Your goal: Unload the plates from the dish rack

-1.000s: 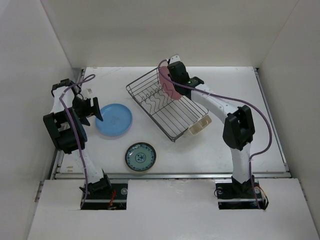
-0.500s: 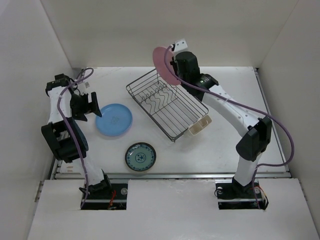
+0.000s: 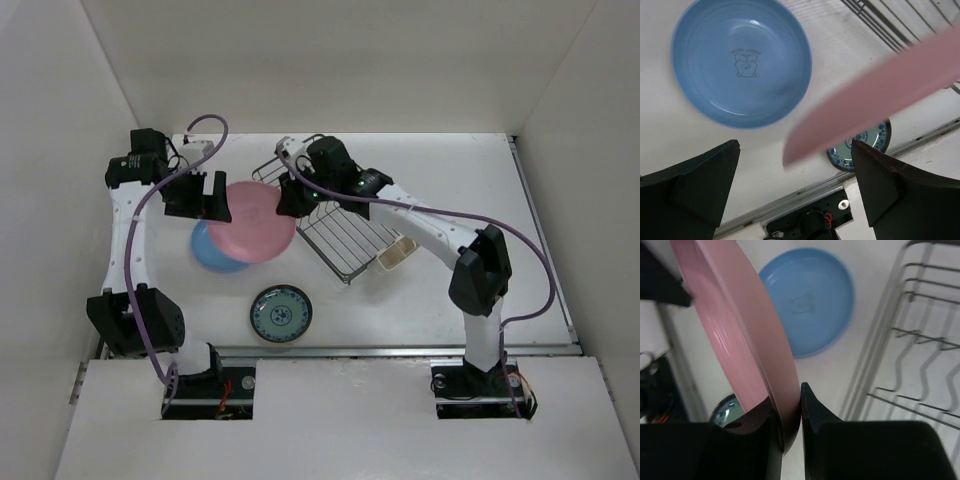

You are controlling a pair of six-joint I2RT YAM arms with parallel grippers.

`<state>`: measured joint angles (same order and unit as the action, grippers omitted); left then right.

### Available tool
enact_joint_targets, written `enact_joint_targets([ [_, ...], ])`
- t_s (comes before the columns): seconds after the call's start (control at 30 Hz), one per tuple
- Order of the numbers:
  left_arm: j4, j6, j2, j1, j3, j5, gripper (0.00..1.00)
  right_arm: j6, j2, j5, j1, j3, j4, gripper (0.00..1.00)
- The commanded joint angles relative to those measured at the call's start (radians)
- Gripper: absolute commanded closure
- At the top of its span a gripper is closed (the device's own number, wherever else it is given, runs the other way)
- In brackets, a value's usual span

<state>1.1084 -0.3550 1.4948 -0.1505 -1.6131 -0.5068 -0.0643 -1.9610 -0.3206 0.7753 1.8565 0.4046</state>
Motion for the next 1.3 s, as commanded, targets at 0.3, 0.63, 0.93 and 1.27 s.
enact_joint_targets([
  [0.3,0.01,-0.001,0.045,0.023,0.076,0.03,0.94,-0.04,0.019,-0.307,0.01,-0.025,-0.148,1.0],
  [0.63,0.01,0.06,0.035,-0.022,0.055,0.01,1.0,-0.051,0.037,-0.19,0.01,-0.016,-0.138,0.36],
  [0.93,0.033,0.094,0.093,-0.168,0.016,-0.024,1.0,-0.071,0.157,0.163,0.01,-0.074,-0.128,0.18],
  [1.27,0.024,0.14,0.297,-0.23,0.045,-0.024,1.0,-0.1,0.318,0.339,0.01,-0.183,-0.138,0.18],
])
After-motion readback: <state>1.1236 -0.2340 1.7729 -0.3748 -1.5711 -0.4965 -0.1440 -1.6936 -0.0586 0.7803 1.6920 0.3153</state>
